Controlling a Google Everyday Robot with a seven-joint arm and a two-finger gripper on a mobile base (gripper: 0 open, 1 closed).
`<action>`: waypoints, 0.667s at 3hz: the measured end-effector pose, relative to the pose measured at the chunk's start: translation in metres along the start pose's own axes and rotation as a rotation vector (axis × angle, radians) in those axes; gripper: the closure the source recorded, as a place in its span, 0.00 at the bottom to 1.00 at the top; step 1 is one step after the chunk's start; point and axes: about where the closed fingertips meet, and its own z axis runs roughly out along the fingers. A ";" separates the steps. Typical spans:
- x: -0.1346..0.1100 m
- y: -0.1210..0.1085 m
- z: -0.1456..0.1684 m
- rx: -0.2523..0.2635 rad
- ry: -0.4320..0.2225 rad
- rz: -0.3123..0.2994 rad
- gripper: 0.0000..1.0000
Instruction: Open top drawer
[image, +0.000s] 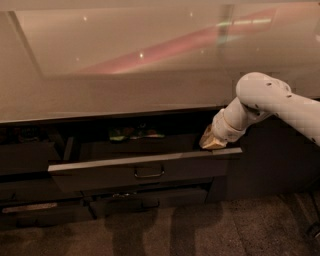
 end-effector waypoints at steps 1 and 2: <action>-0.010 0.020 0.003 0.003 -0.024 -0.003 1.00; -0.013 0.025 0.002 0.003 -0.029 -0.007 1.00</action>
Offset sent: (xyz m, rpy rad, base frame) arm -0.1268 0.0251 -0.0322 0.0859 -0.0081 0.0237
